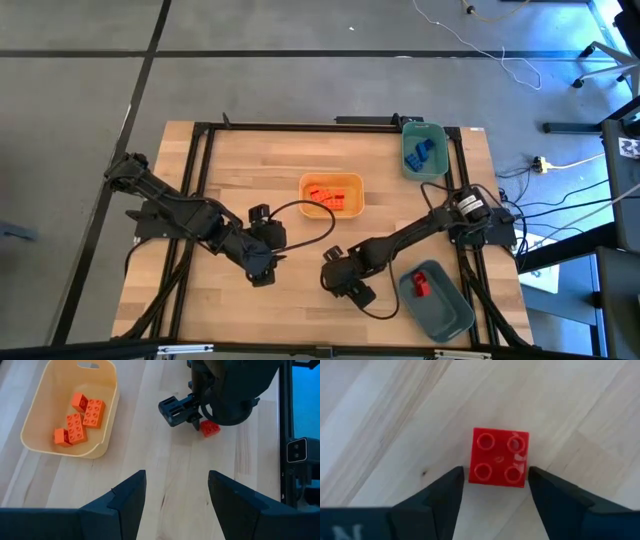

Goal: Sort & place blocks by color
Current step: Put the red game piece into the gray bin

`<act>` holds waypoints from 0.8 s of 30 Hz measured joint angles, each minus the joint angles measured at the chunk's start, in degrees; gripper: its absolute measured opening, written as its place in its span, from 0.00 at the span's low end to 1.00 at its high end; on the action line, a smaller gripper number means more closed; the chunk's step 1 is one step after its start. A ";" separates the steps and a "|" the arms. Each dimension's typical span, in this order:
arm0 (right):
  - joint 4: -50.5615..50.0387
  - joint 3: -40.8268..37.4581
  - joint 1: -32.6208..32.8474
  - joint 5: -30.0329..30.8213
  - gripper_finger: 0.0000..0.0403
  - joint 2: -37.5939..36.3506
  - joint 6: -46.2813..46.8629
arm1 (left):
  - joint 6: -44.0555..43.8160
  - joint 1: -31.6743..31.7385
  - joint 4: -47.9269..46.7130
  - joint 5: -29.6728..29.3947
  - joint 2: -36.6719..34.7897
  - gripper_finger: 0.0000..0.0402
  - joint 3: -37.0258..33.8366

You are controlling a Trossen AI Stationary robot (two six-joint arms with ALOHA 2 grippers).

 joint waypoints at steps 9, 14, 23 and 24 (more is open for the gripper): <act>1.40 -0.02 0.04 -0.26 0.57 0.00 -0.17 | 0.07 0.01 0.03 0.00 0.00 0.51 0.00; 1.91 -0.02 0.04 -0.31 0.52 0.00 -0.17 | 0.07 0.01 0.01 0.00 0.00 0.51 0.00; 1.64 0.20 -0.13 -0.58 0.35 0.02 -0.14 | 0.04 0.00 0.01 0.00 0.00 0.51 0.00; 1.15 0.34 -0.23 -0.65 0.35 0.02 0.01 | 0.04 0.01 0.01 0.01 0.00 0.51 0.00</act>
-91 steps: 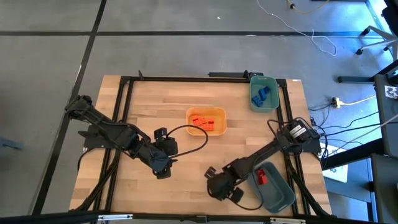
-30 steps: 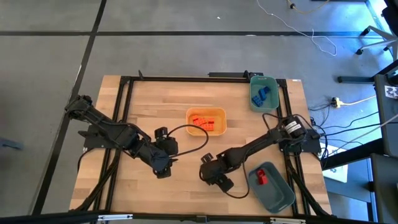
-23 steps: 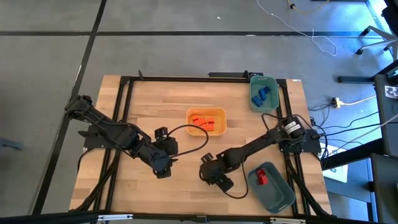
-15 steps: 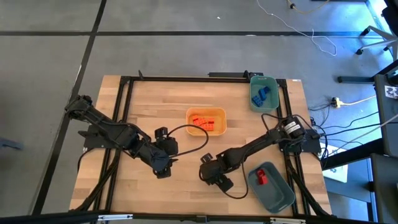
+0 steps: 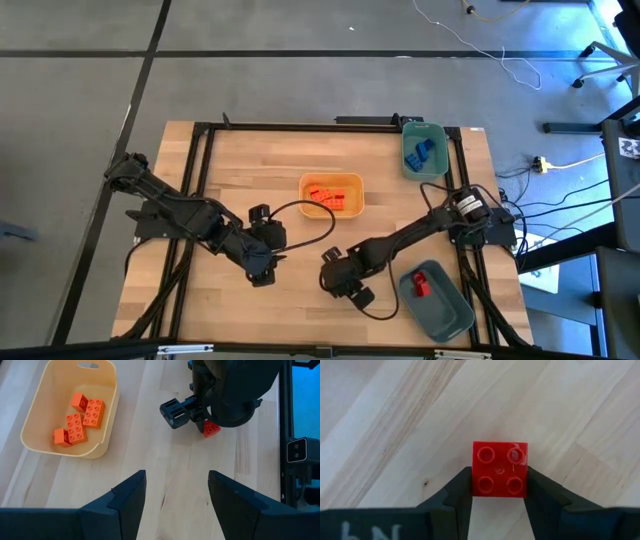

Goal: Sort & place blocks by color
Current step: Put the red game piece into the gray bin

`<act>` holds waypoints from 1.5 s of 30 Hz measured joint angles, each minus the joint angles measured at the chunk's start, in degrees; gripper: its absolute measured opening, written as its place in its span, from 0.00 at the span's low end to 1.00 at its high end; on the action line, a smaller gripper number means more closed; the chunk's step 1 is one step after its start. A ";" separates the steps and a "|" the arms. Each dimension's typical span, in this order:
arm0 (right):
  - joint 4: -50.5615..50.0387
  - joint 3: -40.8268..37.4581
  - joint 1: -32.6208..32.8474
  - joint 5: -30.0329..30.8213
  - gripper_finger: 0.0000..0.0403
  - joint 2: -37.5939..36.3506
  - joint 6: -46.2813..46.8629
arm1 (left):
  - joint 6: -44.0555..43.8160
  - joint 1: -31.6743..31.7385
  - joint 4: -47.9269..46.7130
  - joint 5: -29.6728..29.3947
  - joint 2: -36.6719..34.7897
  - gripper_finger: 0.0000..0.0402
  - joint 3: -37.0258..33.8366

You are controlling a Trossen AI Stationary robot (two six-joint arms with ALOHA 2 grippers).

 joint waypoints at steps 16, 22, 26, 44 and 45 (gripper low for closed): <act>-30.12 19.81 -1.65 0.09 0.35 0.00 6.80 | 0.00 -0.02 -0.10 0.01 0.00 0.51 0.00; -42.98 28.33 -1.65 0.21 0.35 -0.07 12.02 | 1.97 -0.10 -0.20 0.01 0.00 0.51 0.00; -52.92 31.42 -1.06 2.62 0.35 -0.43 16.28 | 5.17 -0.46 -0.17 -0.02 0.00 0.51 0.00; -63.12 8.67 7.36 -3.56 0.35 -22.69 50.38 | 7.56 0.34 -0.51 -1.11 0.00 0.51 -0.02; -61.72 5.84 8.44 -4.83 0.35 -24.97 54.36 | 7.56 0.48 -0.52 -1.37 0.00 0.51 -0.02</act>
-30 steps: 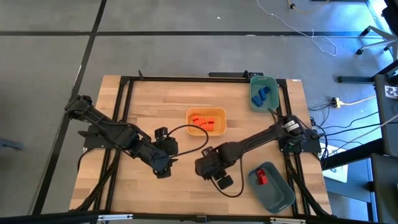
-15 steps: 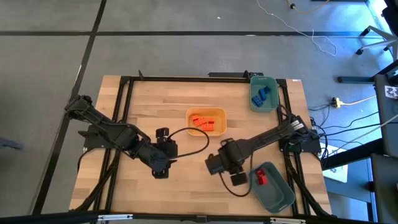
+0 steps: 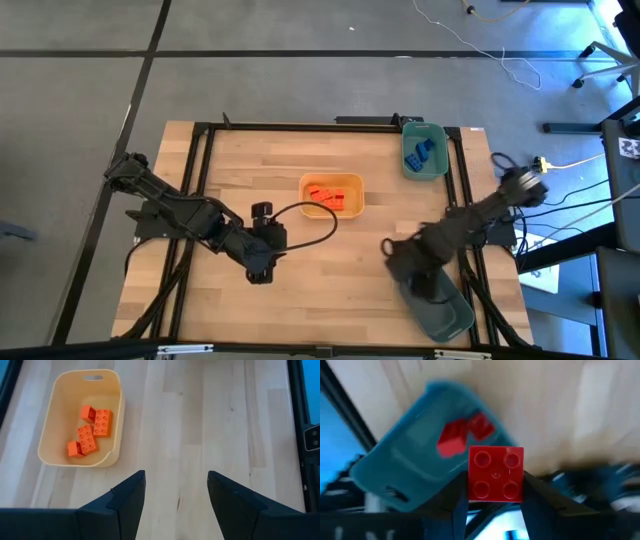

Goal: Sort & place blocks by color
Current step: Put the red game piece into the gray bin, then adjust the gray bin

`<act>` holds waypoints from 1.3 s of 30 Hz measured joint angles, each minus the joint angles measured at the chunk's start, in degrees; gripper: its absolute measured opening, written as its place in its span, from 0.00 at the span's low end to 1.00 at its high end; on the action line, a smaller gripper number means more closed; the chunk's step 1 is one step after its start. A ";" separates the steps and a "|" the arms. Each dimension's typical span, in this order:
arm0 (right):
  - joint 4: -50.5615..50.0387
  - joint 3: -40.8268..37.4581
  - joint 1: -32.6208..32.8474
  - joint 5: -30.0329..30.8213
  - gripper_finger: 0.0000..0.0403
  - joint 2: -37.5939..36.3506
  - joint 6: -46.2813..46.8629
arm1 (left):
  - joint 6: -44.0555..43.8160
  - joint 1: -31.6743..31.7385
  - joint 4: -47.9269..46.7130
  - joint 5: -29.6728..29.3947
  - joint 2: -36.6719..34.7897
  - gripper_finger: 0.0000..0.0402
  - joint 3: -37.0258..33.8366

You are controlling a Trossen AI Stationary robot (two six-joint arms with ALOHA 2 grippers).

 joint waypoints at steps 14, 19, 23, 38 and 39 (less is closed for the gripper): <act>28.66 -30.88 17.95 -4.71 0.35 -14.91 39.08 | 1.33 5.06 -0.09 -0.19 0.00 0.51 0.00; 37.05 -37.08 19.52 -5.08 0.35 -14.92 41.66 | 1.34 7.49 0.50 1.28 0.00 0.51 0.00; 39.45 -40.05 19.69 -7.19 0.35 -14.90 41.70 | 1.33 9.18 1.60 1.80 0.00 0.51 0.00; 35.68 -33.96 19.67 -5.82 0.70 -14.98 41.18 | 1.31 11.57 2.67 4.59 0.00 0.51 0.00; 33.75 -32.17 19.67 -4.86 0.71 -14.98 40.97 | 1.33 11.56 2.67 4.60 0.00 0.51 0.00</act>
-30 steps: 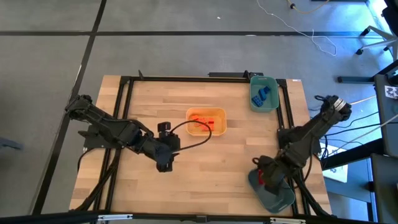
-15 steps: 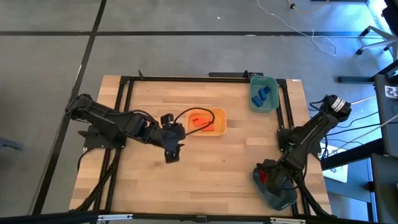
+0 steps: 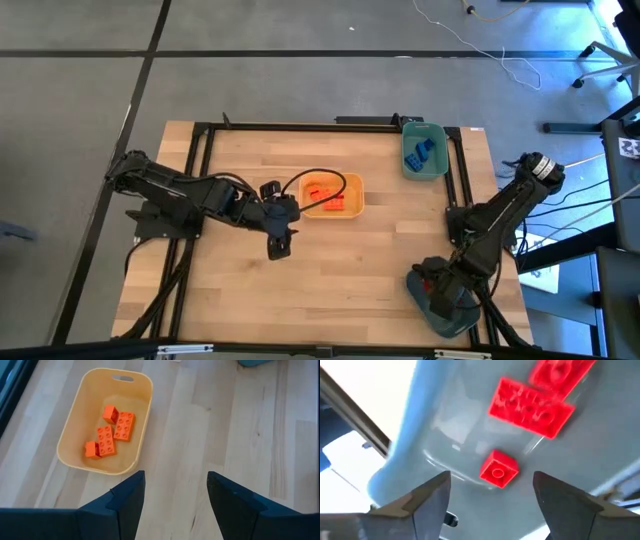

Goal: Sort & place blocks by color
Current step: Adjust the gray bin

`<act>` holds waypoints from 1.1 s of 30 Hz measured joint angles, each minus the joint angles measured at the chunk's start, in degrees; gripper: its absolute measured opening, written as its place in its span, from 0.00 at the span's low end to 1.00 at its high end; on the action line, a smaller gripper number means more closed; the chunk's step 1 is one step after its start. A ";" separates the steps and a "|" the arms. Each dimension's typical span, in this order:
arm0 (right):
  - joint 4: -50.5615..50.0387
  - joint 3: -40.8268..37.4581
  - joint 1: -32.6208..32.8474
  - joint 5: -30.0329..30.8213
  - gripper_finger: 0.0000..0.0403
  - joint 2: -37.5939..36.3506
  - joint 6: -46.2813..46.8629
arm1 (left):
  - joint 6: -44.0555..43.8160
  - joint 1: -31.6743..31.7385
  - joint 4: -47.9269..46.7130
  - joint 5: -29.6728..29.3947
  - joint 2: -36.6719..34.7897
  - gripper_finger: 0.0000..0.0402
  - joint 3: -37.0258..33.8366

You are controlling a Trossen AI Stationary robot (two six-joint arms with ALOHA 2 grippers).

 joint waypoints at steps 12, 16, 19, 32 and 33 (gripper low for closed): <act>-13.18 10.63 -3.56 34.60 0.71 -0.07 -13.31 | 0.00 0.00 0.00 0.01 0.00 0.51 0.00; -7.92 7.17 -6.95 37.92 0.71 -0.02 -18.83 | -0.02 0.00 0.00 0.01 0.00 0.51 0.00; -2.42 3.34 -9.47 36.74 0.71 -0.02 -21.73 | -0.09 0.00 0.00 0.01 0.00 0.51 0.00; -3.79 -5.31 -11.71 30.17 0.71 -0.02 -13.57 | -0.44 0.00 0.11 0.01 0.00 0.51 0.00; -5.04 -5.31 -11.67 29.81 0.71 -0.02 -11.98 | -0.46 0.00 0.09 0.01 0.00 0.51 0.00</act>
